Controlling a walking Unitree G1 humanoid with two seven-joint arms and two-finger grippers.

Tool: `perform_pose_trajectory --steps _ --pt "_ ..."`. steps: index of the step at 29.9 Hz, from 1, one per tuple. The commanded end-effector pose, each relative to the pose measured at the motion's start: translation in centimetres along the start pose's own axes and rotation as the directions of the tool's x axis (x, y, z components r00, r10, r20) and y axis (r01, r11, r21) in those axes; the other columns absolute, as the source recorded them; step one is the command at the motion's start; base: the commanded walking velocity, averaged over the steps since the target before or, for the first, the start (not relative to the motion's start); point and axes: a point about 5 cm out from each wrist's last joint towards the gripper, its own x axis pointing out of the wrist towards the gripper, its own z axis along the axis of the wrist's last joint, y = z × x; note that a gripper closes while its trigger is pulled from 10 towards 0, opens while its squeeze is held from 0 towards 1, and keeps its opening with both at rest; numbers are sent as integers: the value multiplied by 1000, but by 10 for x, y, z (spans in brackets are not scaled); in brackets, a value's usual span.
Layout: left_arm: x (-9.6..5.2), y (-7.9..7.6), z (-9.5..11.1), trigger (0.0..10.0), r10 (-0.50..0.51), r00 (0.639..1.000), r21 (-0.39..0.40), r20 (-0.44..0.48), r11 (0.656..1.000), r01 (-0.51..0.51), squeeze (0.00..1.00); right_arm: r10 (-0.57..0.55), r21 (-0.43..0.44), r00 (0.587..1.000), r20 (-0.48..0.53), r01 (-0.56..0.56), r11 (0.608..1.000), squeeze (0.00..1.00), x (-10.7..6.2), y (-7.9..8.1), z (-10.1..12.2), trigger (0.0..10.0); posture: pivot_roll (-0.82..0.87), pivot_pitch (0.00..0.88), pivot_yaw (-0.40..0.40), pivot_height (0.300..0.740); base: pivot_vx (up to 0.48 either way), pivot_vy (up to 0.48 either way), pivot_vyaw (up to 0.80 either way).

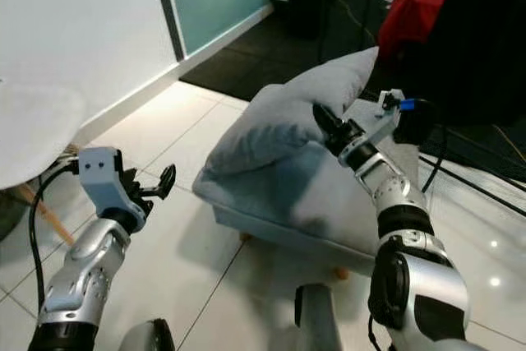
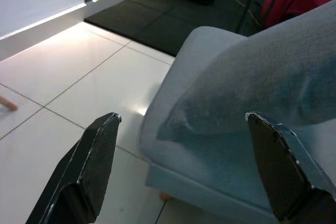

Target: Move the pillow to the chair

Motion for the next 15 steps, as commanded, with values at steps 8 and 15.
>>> perform_pose_trajectory --steps 8,15 --pt "-6 8 -31 10000 81 993 6 -83 997 -81 0 70 29 993 -91 -67 997 0 -2 9 -29 0 -175 0 -40 584 0 0 0" --pt "-14 17 -40 10000 124 986 12 -111 992 -123 0 99 59 985 -139 -92 994 0 -6 14 -49 0 -170 0 -46 609 0 0 0"
